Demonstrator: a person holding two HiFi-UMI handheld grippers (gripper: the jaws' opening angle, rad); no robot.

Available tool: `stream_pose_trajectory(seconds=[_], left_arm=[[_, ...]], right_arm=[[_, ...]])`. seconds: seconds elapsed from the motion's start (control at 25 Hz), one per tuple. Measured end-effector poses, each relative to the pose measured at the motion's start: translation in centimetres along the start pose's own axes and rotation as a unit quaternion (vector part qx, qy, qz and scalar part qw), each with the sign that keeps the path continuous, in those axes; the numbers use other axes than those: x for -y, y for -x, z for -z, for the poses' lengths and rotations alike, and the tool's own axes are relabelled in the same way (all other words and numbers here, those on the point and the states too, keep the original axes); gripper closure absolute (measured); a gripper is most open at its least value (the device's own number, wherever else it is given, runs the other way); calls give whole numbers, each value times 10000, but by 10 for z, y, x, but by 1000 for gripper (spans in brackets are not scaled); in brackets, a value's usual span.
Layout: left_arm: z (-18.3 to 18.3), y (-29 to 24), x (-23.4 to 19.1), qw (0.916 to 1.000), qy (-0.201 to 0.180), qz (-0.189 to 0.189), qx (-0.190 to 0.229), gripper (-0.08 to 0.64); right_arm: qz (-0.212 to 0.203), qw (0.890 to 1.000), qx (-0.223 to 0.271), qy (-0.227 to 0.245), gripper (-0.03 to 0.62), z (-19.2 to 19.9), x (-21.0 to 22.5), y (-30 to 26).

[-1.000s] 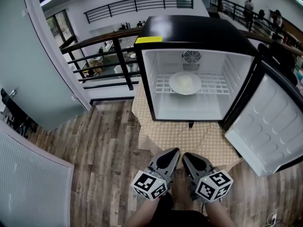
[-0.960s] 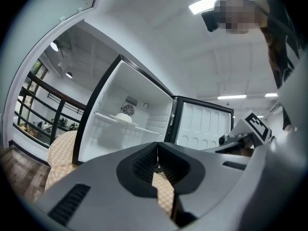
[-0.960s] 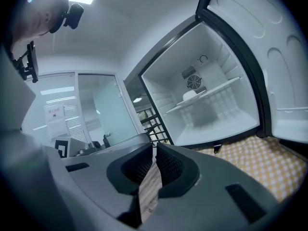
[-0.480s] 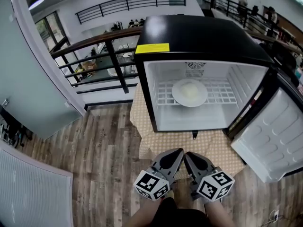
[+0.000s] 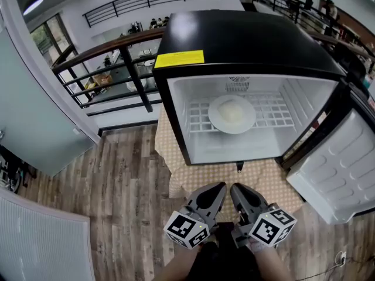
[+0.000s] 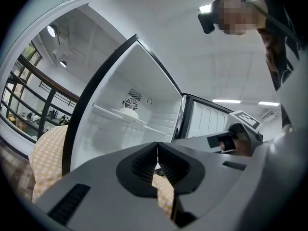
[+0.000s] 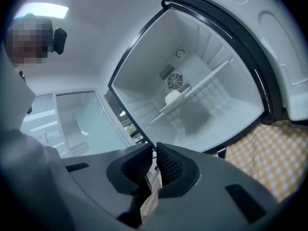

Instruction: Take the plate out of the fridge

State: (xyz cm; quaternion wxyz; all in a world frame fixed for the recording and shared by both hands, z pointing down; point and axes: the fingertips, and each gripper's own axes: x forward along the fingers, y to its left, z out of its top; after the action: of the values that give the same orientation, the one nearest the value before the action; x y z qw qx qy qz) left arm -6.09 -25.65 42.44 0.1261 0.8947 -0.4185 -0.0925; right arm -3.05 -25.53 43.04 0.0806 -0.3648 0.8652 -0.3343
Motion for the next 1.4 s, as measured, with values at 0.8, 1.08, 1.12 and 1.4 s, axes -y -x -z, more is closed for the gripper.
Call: stream_pose_trajectory(seconds=[0.8, 1.08, 1.12, 1.4], left_arm=[[-22, -72, -44, 9998, -210, 29, 34, 551], [-26, -88, -54, 9997, -213, 68, 50, 551], [-26, -89, -55, 9997, -213, 68, 51, 551], [-27, -97, -58, 9997, -205, 122, 72, 551]], right_arm=[[-87, 9968, 289, -734, 546, -68, 38, -63], [-224, 9881, 391, -1471, 545, -89, 42, -78], [-294, 9866, 430, -1548, 545, -93, 41, -80], [-232, 9650, 595, -2543, 480, -110, 59, -89]])
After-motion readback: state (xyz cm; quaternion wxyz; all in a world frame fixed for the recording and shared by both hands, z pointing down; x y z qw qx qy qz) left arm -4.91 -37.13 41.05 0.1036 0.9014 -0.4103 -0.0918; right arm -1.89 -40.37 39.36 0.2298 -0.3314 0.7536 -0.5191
